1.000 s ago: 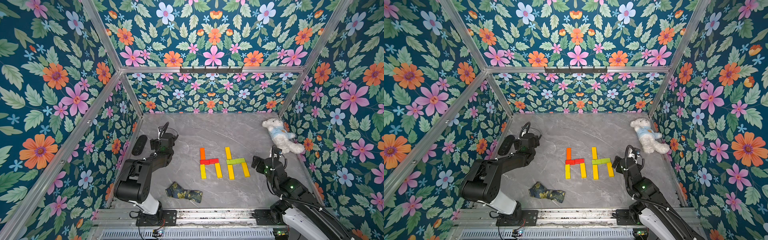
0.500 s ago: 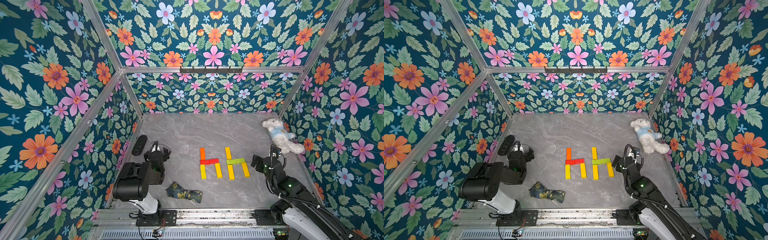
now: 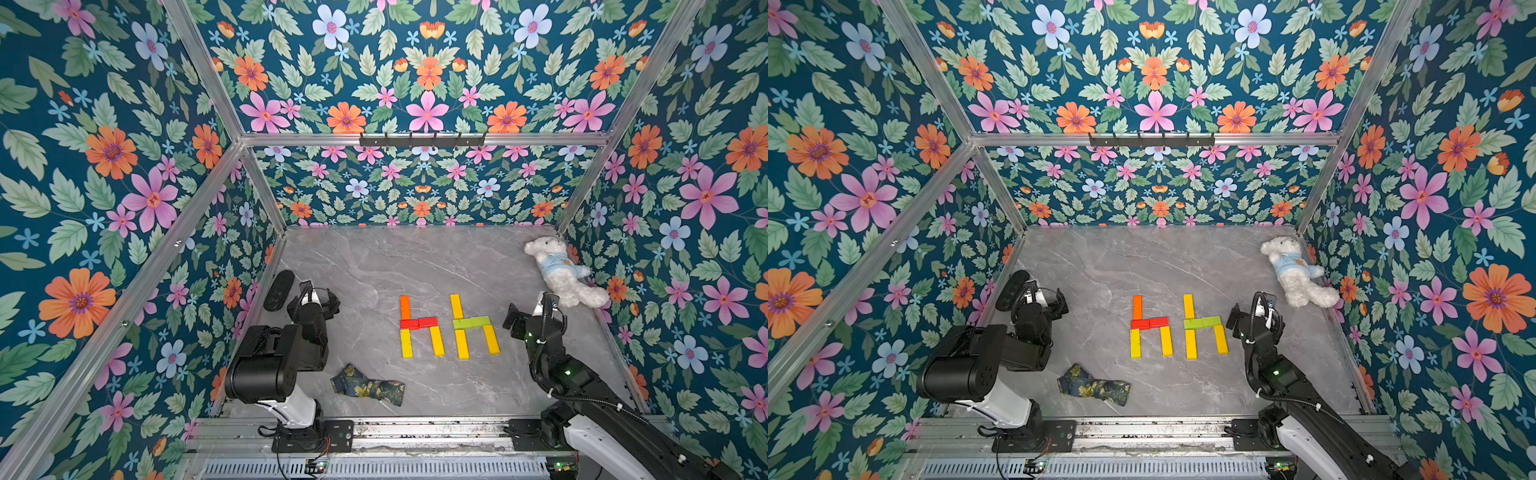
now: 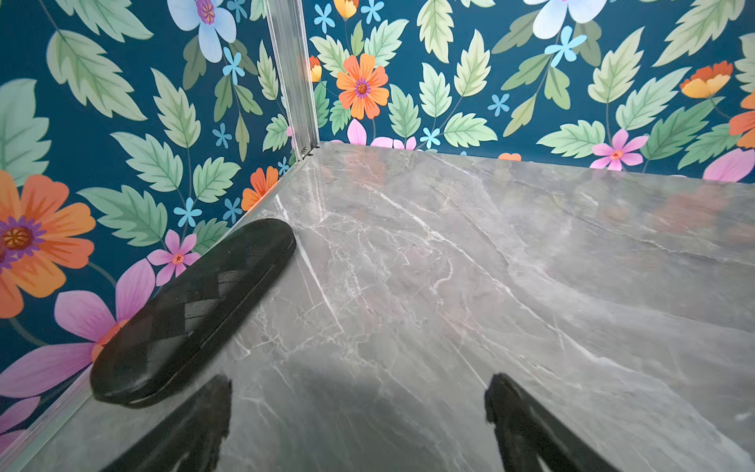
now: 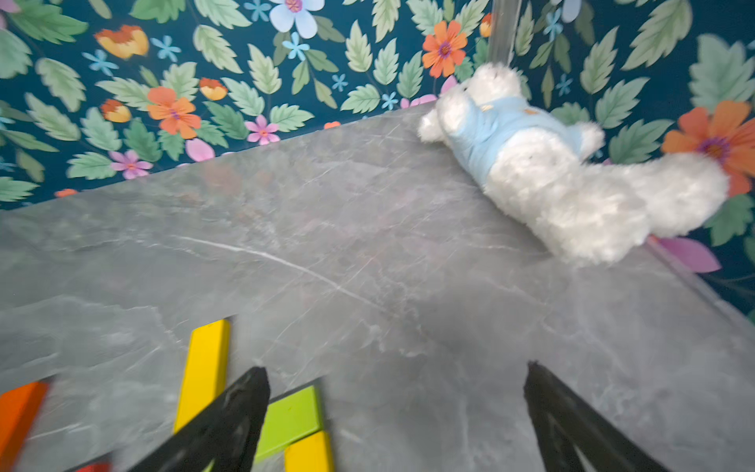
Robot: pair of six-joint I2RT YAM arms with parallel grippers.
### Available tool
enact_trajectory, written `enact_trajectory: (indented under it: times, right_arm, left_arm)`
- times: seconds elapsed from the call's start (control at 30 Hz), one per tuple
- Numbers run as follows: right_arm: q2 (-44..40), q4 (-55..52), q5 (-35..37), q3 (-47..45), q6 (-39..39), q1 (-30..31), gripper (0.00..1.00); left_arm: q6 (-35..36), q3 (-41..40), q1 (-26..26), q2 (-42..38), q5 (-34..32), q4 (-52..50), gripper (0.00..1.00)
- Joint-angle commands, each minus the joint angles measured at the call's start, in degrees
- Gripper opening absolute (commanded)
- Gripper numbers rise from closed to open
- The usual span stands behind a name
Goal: Assemble the letter h with building blocks
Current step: Reset both arms
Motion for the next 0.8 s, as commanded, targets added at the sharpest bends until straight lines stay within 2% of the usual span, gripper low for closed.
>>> enact_trajectory:
  times: [0.0, 0.13, 0.23, 0.3, 0.5, 0.53, 0.6, 0.77]
  right_arm:
    - [3.50, 14.91, 4.73, -0.98, -8.42, -5.17, 0.99]
    - [12.35, 27.87, 3.07, -3.13, -11.19, -11.26, 0.99]
    - [22.00, 40.50, 0.37, -3.41, -19.52, -11.71, 0.99]
    - [28.23, 46.72, -0.78, -2.72, -22.08, -11.99, 0.99]
    - [40.32, 49.24, -5.11, 1.04, -22.48, -13.12, 0.99]
    - [40.61, 48.02, -5.54, 2.20, -22.49, -13.26, 0.99]
    - [39.62, 38.59, -10.56, 4.92, -19.91, -15.16, 0.99]
    - [39.15, 34.81, -19.33, 6.18, -16.23, -20.39, 0.99]
  left_arm:
    - [0.15, 0.08, 0.00, -0.10, 0.14, 3.18, 1.00]
    - [0.15, 0.04, 0.00, -0.03, 0.13, 3.25, 1.00]
    - [0.15, 0.11, 0.00, -0.06, 0.05, 3.25, 1.00]
    - [0.15, 0.11, -0.06, -0.03, 0.08, 3.25, 1.00]
    - [0.15, 0.11, -0.02, -0.10, 0.09, 3.17, 1.00]
    - [0.15, 0.12, -0.05, -0.07, 0.03, 3.24, 1.00]
    - [0.15, 0.06, -0.06, -0.10, 0.04, 3.17, 1.00]
    - [0.15, 0.12, -0.02, -0.10, 0.04, 3.17, 1.00]
